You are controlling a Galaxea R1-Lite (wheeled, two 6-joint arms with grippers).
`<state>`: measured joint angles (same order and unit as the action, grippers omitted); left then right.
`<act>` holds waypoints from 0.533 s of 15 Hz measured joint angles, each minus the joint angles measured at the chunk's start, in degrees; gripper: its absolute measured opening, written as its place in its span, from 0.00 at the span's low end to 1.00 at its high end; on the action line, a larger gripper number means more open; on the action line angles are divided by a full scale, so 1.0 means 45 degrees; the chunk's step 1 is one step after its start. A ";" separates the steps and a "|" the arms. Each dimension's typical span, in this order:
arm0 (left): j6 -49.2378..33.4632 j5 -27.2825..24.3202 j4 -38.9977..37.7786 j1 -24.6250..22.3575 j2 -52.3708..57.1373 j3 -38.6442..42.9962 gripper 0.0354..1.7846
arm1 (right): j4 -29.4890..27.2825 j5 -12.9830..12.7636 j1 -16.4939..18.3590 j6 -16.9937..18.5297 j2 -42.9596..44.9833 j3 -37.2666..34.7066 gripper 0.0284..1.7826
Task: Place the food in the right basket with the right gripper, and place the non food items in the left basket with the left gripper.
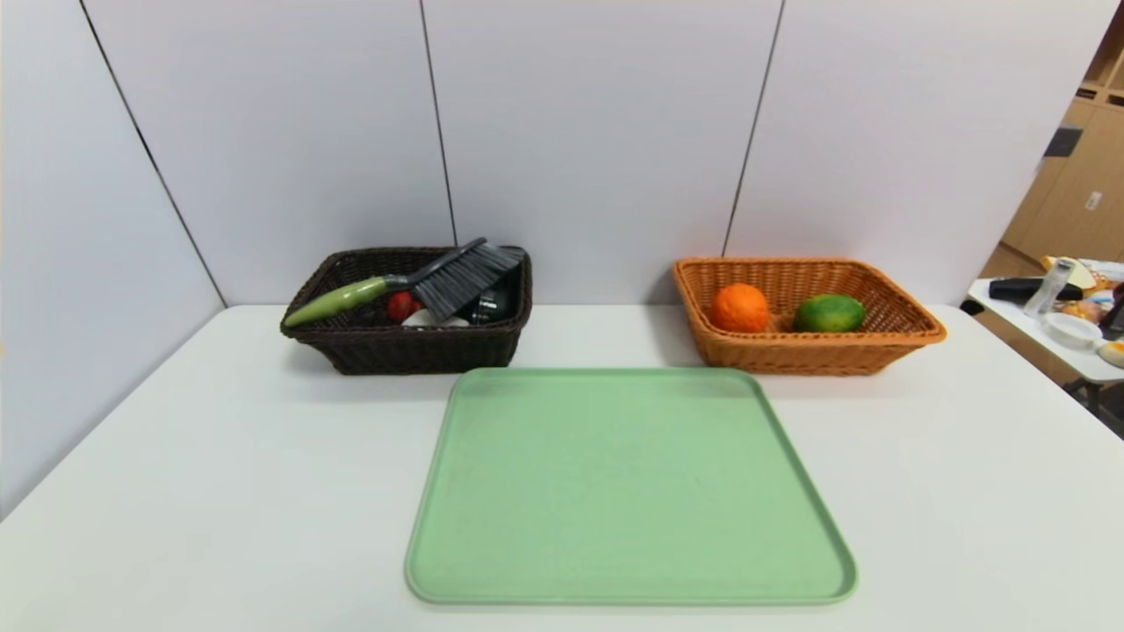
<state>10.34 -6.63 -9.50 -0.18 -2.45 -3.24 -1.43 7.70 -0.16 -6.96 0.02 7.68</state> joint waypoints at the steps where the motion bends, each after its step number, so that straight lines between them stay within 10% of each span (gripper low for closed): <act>1: 0.0079 0.0011 0.0022 0.0019 0.0190 0.0043 0.94 | -0.0005 0.0000 0.0000 -0.0092 0.0011 -0.0230 0.95; 8: 0.0084 0.0157 0.0482 0.0041 0.0539 0.0661 0.94 | -0.0092 -0.0423 0.0000 -0.0387 0.0011 -0.1138 0.95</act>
<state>10.72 -5.92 -7.33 0.00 -0.02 -0.27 -1.84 5.80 -0.16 -8.70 0.07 2.56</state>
